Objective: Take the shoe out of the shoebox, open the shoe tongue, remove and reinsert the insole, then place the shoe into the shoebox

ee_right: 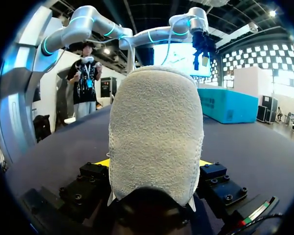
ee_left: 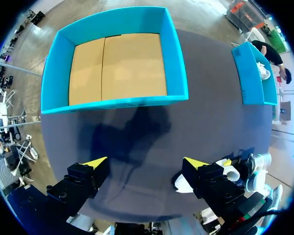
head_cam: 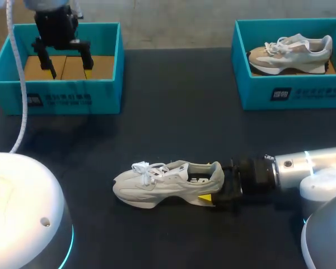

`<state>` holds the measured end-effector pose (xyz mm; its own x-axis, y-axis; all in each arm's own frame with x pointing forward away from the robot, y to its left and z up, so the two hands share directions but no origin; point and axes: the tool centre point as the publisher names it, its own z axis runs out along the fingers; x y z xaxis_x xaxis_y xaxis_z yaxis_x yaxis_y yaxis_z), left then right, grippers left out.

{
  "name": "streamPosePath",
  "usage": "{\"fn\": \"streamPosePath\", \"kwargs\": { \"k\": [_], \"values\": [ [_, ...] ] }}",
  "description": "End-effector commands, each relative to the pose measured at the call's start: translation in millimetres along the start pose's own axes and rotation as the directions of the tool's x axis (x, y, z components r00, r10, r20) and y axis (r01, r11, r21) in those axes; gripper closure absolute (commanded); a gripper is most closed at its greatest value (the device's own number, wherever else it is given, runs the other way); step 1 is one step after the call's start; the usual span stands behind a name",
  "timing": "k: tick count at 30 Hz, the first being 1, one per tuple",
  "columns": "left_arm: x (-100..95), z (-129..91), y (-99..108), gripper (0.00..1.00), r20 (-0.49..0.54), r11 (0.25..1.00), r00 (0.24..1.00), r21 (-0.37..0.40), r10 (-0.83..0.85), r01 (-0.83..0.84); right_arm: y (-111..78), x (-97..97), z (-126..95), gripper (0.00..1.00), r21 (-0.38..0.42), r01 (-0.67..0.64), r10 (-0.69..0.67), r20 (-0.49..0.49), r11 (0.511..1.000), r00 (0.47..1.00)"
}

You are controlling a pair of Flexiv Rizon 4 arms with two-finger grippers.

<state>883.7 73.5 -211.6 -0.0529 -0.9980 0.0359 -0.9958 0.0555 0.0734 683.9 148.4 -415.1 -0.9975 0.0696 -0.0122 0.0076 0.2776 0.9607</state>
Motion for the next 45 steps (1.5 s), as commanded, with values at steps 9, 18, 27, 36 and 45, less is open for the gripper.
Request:
{"fn": "streamPosePath", "kwargs": {
  "k": [9, 18, 27, 36, 45],
  "values": [
    [-1.2, -0.2, 7.2, 0.0, -0.001, 1.0, 1.0, 0.028, -0.001, 0.001, -1.2, 2.4, 1.5, 1.0, 0.003, -0.001, 0.001, 0.001, 1.0, 1.0],
    [44.5, 0.1, 78.0, 0.0, -0.01, 1.0, 1.0, 0.006, 0.022, -0.021, -1.2, 2.4, 1.5, 1.0, 0.003, -0.001, 0.001, 0.001, 1.0, 1.0],
    [79.8, 2.3, 123.2, 0.0, -0.032, 0.999, 0.999, -0.048, 0.004, -0.005, -1.2, 2.4, 1.5, 1.0, 0.003, -0.001, 0.001, 0.001, 1.0, 1.0],
    [119.2, 22.3, 158.3, 0.0, 0.01, 0.995, 1.0, -0.096, 0.0, 0.001, -1.2, 2.4, 1.5, 1.0, 0.003, -0.001, 0.001, 0.001, 1.0, 1.0],
    [119.2, 22.3, 158.3, 0.0, 0.01, 0.995, 1.0, -0.096, 0.0, 0.001, -1.2, 2.4, 1.5, 1.0, 0.003, -0.001, 0.001, 0.001, 1.0, 1.0]
  ]
}}
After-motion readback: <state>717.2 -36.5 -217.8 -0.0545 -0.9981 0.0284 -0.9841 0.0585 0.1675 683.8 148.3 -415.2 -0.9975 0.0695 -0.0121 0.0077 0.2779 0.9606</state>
